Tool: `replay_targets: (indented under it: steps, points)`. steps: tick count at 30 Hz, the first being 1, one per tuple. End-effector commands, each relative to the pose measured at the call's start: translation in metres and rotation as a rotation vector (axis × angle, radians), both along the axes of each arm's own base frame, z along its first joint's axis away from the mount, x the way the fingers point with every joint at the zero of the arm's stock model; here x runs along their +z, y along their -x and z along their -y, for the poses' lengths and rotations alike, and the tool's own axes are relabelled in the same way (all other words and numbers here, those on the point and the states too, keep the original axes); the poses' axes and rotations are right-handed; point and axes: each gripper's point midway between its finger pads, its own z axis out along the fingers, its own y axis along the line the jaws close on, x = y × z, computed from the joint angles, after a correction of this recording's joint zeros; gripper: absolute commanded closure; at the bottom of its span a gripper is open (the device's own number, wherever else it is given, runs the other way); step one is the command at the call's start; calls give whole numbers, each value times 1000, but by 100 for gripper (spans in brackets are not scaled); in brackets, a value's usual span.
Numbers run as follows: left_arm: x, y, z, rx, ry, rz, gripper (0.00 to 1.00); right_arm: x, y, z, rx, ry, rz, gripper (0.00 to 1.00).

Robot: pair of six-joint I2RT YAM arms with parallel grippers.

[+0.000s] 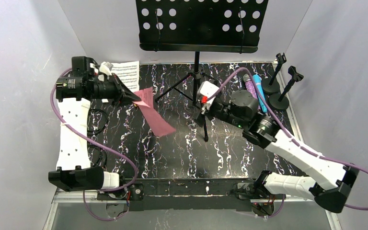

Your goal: Pack up the instrument practice props

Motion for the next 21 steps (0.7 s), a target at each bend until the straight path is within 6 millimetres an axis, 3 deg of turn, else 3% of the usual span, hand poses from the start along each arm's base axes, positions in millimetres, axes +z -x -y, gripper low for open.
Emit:
replay_targets:
  steps: [1, 9, 16, 21]
  points:
    - [37, -47, -16, 104, 104, 160, 100, -8, 6, 28, -67, 47, -4, 1]
    - [66, -128, -56, 231, 150, 308, 100, -3, 16, 56, -113, 51, -1, 1]
    - [100, -209, -86, 300, 246, 485, 100, -13, 14, 61, -139, 99, -12, 1]
    - [102, -277, -106, 311, 351, 539, 100, -24, 3, 59, -168, 154, -5, 1]
